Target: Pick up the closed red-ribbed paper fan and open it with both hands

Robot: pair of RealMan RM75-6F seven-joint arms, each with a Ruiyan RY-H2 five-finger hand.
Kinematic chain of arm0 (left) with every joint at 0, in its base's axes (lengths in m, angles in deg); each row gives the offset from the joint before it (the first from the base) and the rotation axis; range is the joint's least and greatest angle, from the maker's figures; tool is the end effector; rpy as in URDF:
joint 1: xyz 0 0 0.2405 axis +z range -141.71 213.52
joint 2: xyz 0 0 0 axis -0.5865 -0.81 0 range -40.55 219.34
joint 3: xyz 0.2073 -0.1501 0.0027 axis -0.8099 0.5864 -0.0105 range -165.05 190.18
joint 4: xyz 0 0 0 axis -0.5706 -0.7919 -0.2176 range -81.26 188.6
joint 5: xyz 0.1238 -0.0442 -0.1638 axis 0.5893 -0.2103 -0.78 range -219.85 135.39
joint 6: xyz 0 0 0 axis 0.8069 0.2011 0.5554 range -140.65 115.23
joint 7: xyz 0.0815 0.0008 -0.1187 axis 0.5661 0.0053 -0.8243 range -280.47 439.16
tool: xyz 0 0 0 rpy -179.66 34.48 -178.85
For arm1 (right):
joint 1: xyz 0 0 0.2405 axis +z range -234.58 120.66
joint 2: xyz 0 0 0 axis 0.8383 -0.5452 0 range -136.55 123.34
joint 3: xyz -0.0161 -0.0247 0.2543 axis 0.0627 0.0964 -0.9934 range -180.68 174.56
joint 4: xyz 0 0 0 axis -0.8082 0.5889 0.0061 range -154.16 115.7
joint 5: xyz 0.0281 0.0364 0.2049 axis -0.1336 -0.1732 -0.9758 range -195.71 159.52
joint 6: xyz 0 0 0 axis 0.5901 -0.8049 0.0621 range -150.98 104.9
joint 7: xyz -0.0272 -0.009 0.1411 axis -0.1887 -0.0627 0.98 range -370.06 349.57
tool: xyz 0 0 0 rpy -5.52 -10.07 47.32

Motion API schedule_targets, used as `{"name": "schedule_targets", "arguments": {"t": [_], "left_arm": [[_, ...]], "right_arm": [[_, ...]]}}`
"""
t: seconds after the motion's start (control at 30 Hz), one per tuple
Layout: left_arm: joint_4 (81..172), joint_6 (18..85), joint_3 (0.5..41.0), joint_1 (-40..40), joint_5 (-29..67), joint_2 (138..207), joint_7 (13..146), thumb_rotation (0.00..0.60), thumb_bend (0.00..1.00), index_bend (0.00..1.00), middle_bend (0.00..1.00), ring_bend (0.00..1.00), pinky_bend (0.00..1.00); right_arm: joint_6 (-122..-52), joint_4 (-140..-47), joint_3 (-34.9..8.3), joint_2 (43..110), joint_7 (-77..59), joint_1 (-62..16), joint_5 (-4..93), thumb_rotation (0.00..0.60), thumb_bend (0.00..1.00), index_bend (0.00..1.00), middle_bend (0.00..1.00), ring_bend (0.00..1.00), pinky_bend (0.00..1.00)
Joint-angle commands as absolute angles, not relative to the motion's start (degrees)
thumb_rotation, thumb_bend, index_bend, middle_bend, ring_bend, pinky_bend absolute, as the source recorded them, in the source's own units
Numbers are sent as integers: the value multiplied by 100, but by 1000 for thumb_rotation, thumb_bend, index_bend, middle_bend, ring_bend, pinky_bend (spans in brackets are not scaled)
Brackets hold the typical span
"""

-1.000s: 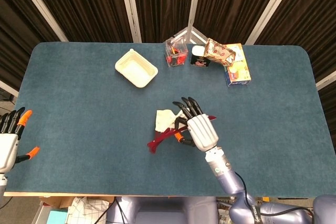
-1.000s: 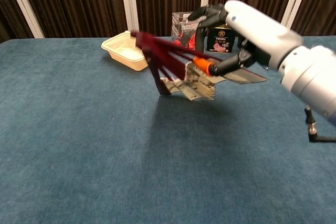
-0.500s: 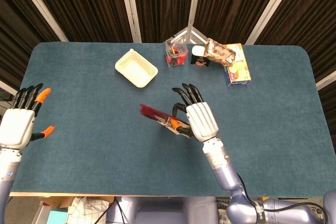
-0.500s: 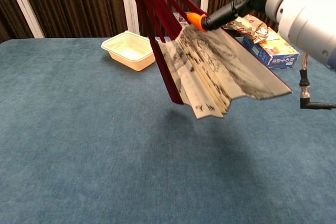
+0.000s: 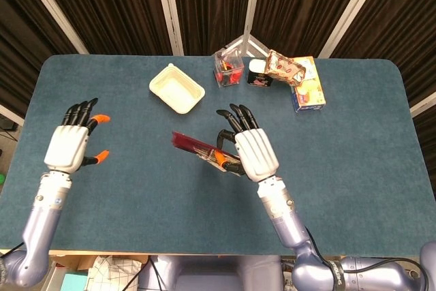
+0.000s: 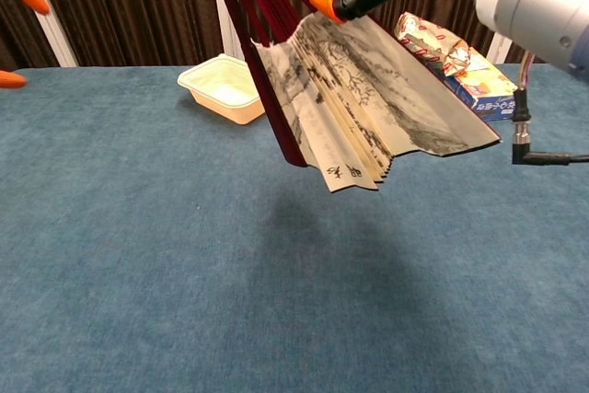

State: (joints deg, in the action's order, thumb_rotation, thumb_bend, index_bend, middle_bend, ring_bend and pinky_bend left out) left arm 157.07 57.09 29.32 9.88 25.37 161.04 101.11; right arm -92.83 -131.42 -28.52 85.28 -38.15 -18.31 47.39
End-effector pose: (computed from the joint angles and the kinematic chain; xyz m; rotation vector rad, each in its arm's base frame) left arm -0.1852 0.3084 0.1116 -1.4960 -0.8761 -1.0238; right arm -0.0195 -0.3018 0.0502 1.5674 -1.0533 1.5263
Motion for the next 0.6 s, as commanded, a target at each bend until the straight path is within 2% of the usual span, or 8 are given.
{"name": "schedule_targets", "arguments": {"t": [0.03, 0.6], "left_arm": [[15627, 5564, 3022, 778, 2358, 16321, 10202, 600, 273, 325, 68, 0, 4], [15429, 4782, 3180, -46, 2024, 16931, 9823, 600, 270, 336, 67, 0, 3]], "right_arm": [[-9300, -13237, -2891, 8500, -3854, -1783, 4642, 600, 471, 716, 185, 0, 0], [-9465, -13699, -3058, 8615, -4130, -1409, 4023, 600, 470, 720, 189, 0, 0]]}}
